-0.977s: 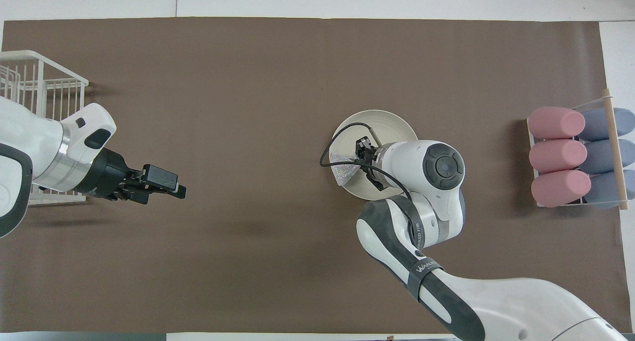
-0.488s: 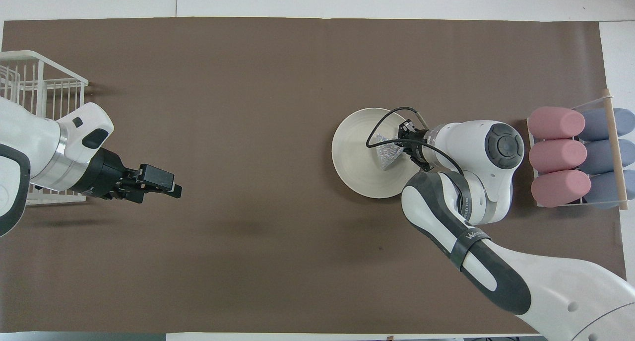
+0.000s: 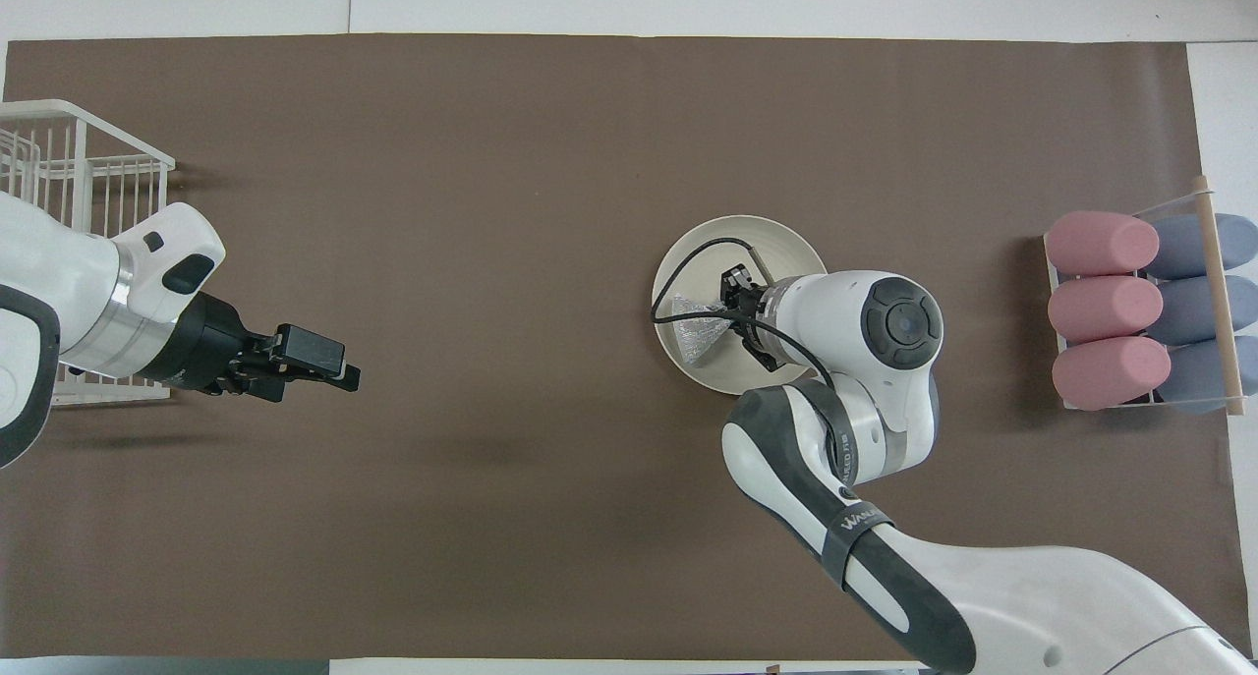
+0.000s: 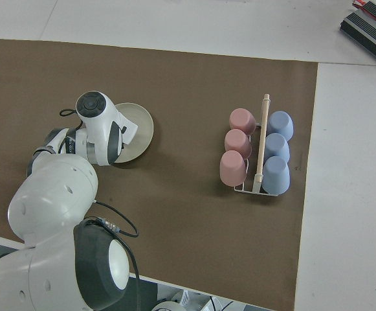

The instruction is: Wipe plate with sponge

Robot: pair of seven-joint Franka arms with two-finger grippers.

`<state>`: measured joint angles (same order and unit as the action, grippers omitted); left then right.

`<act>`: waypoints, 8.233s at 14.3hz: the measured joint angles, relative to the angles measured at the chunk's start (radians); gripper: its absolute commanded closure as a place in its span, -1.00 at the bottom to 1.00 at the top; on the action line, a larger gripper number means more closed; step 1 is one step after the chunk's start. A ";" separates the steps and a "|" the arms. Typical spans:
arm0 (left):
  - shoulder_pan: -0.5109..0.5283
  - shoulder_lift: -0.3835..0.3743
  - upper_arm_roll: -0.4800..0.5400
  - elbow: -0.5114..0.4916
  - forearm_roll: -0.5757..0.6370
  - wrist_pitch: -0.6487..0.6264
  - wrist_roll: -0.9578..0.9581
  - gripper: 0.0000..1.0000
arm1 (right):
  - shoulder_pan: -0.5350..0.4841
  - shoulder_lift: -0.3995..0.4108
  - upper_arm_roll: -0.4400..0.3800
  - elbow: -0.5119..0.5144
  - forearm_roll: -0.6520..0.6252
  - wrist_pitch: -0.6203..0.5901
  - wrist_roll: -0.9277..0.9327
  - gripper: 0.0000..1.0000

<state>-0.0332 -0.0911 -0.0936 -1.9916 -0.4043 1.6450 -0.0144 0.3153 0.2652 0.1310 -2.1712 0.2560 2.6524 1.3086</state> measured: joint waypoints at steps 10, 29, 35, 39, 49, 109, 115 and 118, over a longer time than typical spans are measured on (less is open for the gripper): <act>0.020 -0.001 0.007 0.003 -0.141 0.008 -0.019 -1.00 | -0.072 -0.282 -0.013 0.193 0.000 -0.652 0.126 1.00; -0.358 -0.084 -0.018 -0.267 -1.172 0.505 -0.079 -1.00 | 0.083 -0.344 -0.001 0.370 -0.047 -0.829 0.613 1.00; -0.430 -0.083 -0.018 -0.266 -1.198 0.569 -0.134 0.14 | 0.083 -0.344 -0.001 0.370 -0.062 -0.830 0.613 1.00; -0.434 -0.083 -0.018 -0.261 -1.200 0.585 -0.193 1.00 | 0.083 -0.343 -0.001 0.370 -0.067 -0.830 0.613 1.00; -0.434 -0.085 -0.014 -0.254 -1.201 0.595 -0.275 1.00 | 0.020 -0.350 -0.005 0.373 -0.080 -0.886 0.306 -1.00; -0.002 0.273 -0.011 0.120 1.344 0.169 -0.430 -1.00 | -0.296 -0.240 -0.164 0.565 -0.271 -1.041 -1.279 -1.00; -0.003 0.269 -0.013 0.121 1.284 0.169 -0.456 -1.00 | -0.296 -0.242 -0.164 0.565 -0.271 -1.041 -1.279 -1.00; -0.006 0.262 -0.013 0.144 1.167 0.161 -0.465 -1.00 | -0.296 -0.242 -0.164 0.565 -0.271 -1.041 -1.279 -1.00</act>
<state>-0.0388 0.1710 -0.1070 -1.8478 0.7625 1.8061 -0.4791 0.0193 0.0232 -0.0331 -1.6058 -0.0153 1.6119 0.0297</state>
